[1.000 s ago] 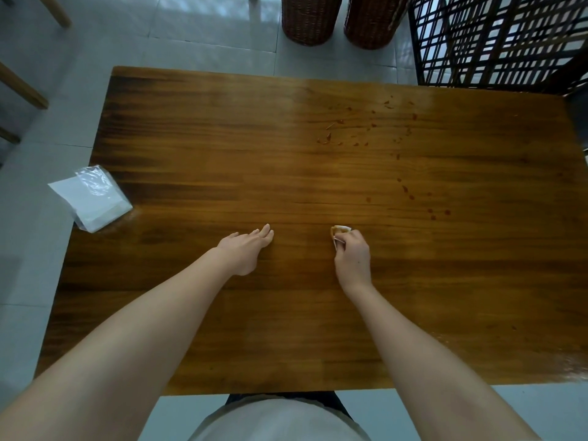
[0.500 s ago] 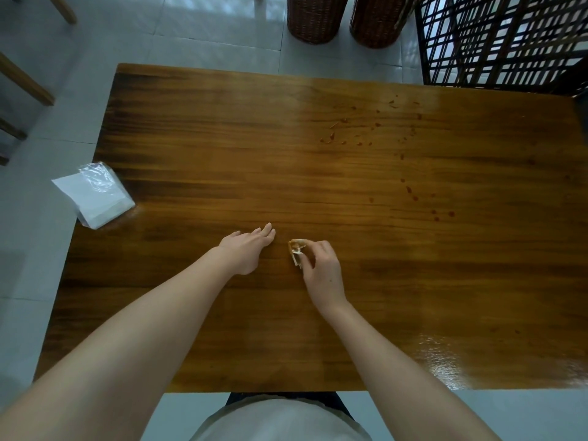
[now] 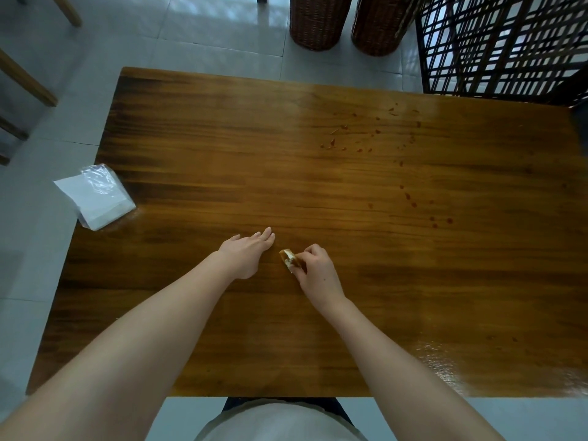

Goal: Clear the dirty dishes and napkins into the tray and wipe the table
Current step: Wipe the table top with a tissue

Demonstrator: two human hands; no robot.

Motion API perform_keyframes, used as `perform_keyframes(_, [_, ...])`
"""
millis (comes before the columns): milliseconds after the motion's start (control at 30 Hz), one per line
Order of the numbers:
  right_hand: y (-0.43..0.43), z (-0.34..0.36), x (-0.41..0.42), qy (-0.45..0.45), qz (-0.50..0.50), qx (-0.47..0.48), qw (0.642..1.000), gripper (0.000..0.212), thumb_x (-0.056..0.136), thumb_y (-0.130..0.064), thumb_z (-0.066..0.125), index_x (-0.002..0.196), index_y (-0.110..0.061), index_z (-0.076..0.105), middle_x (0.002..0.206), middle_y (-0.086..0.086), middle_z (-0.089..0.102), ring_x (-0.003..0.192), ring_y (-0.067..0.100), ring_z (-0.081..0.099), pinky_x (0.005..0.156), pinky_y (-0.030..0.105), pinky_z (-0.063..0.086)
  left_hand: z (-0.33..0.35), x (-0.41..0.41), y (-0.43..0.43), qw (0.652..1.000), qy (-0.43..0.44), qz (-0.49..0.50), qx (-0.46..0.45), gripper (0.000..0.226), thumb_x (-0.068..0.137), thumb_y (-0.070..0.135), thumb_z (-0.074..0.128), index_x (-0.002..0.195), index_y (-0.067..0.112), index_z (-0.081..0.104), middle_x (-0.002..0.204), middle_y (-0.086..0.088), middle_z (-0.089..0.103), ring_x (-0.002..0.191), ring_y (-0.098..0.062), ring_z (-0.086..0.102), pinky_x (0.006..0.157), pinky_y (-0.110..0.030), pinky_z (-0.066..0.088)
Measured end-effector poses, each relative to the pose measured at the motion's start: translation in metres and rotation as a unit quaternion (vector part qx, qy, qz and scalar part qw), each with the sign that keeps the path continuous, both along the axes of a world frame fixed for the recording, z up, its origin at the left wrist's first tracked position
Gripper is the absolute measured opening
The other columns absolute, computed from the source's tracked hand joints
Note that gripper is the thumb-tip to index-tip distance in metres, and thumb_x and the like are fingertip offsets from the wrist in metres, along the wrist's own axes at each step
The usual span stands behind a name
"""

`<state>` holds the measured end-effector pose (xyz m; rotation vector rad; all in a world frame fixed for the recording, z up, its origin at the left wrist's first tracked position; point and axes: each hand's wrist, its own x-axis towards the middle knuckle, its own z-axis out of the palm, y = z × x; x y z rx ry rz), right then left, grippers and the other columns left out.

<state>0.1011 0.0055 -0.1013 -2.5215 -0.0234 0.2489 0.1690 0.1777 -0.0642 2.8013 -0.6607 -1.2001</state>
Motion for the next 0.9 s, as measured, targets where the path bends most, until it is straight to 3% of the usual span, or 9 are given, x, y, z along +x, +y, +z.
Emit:
perform_keyframes(167, [0.006, 0.003, -0.006, -0.040, -0.048, 0.022, 0.998, 0.043, 0.083, -0.016, 0.073, 0.122, -0.010, 0.058, 0.110, 0.003, 0.063, 0.102, 0.014, 0.057, 0.091, 0.028, 0.050, 0.000, -0.002, 0.000, 1.000, 0.002, 0.003, -0.008, 0.079, 0.092, -0.008, 0.041, 0.154, 0.019, 0.000, 0.162, 0.002, -0.007, 0.149, -0.018, 0.005, 0.119, -0.041, 0.016])
perform_keyframes(267, [0.010, 0.005, -0.009, -0.050, -0.062, 0.003, 0.997, 0.029, 0.081, -0.015, 0.074, 0.106, -0.014, 0.060, 0.095, -0.001, 0.061, 0.087, 0.010, 0.056, 0.079, 0.026, 0.053, 0.000, -0.001, -0.001, 1.000, 0.000, -0.001, -0.011, 0.078, 0.093, -0.007, 0.042, 0.154, 0.017, 0.000, 0.162, 0.000, -0.007, 0.149, -0.018, 0.005, 0.119, -0.041, 0.017])
perform_keyframes(367, [0.012, 0.002, -0.011, -0.029, -0.057, -0.044, 0.997, 0.010, 0.089, -0.018, 0.065, 0.098, -0.013, 0.066, 0.092, 0.000, 0.061, 0.085, 0.011, 0.054, 0.079, 0.030, 0.051, -0.002, -0.001, -0.001, 1.000, 0.002, -0.010, -0.011, 0.077, 0.093, -0.006, 0.042, 0.154, 0.016, -0.001, 0.162, -0.001, -0.008, 0.149, -0.019, 0.005, 0.119, -0.041, 0.016])
perform_keyframes(600, [0.010, 0.009, -0.021, -0.025, -0.119, -0.026, 0.992, 0.013, 0.093, -0.014, 0.058, 0.091, -0.009, 0.070, 0.086, 0.001, 0.059, 0.082, 0.014, 0.053, 0.074, 0.031, 0.049, -0.002, 0.003, 0.003, 0.999, 0.020, -0.020, -0.018, 0.074, 0.093, -0.001, 0.039, 0.154, 0.016, 0.001, 0.162, -0.001, -0.006, 0.149, -0.019, 0.007, 0.119, -0.041, 0.014])
perform_keyframes(900, [-0.058, 0.034, -0.065, -0.053, -0.214, -0.003, 0.975, 0.013, 0.091, -0.017, 0.062, 0.100, -0.013, 0.070, 0.090, -0.008, 0.057, 0.087, 0.009, 0.054, 0.078, 0.027, 0.052, 0.007, -0.045, -0.034, 0.997, -0.048, 0.018, -0.064, 0.074, 0.096, 0.004, 0.043, 0.155, 0.020, 0.001, 0.162, 0.002, -0.004, 0.149, -0.017, 0.004, 0.119, -0.039, 0.013])
